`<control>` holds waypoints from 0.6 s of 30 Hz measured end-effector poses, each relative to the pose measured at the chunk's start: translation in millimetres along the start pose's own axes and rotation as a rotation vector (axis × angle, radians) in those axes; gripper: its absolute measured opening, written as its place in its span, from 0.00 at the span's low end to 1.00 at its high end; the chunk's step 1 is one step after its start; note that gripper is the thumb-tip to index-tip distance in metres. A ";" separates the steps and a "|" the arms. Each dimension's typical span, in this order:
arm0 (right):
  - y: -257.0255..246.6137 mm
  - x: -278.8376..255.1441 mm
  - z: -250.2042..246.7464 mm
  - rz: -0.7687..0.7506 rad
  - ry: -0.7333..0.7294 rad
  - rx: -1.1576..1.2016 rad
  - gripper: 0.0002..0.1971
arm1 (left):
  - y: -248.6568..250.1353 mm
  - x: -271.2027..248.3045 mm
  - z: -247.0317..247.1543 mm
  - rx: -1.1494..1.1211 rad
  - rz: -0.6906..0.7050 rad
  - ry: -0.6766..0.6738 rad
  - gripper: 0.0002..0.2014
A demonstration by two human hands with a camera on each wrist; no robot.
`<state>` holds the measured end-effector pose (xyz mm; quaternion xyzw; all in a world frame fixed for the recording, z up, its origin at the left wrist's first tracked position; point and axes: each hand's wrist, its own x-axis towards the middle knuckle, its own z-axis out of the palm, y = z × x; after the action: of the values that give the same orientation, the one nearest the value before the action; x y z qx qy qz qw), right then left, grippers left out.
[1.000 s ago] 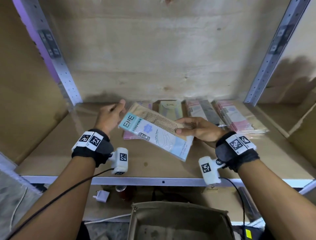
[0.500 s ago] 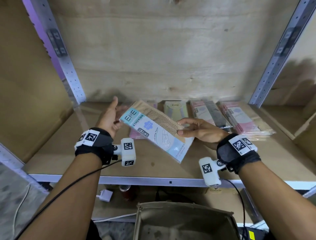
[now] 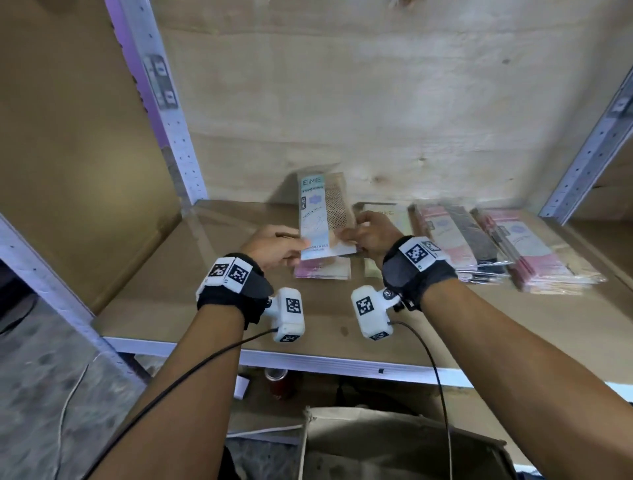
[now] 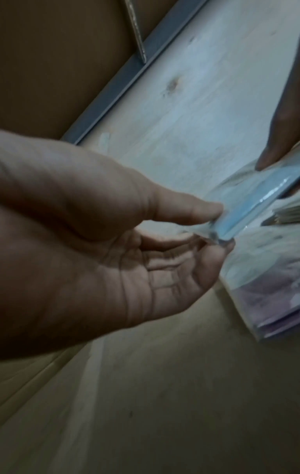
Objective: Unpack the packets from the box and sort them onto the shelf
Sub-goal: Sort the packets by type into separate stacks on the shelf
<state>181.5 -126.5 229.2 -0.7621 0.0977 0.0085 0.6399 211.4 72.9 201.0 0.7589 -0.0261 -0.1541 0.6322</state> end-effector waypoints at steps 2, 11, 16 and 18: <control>0.1 7.7 5.0 0.030 0.043 -0.195 0.12 | -4.1 4.7 -3.9 0.058 0.024 0.055 0.15; -3.1 20.5 17.2 0.131 0.065 -0.836 0.26 | -17.4 11.5 4.0 0.254 0.021 0.137 0.08; -0.8 19.7 27.1 0.091 0.083 -0.988 0.29 | -16.8 14.7 8.6 0.317 0.014 0.167 0.09; 0.1 19.4 28.6 0.104 0.081 -1.012 0.25 | -16.9 14.1 8.6 0.331 0.012 0.174 0.10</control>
<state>203.6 -101.3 221.3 -0.9704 0.1439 0.0572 0.1852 219.9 64.8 180.5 0.8629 -0.0010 -0.0779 0.4994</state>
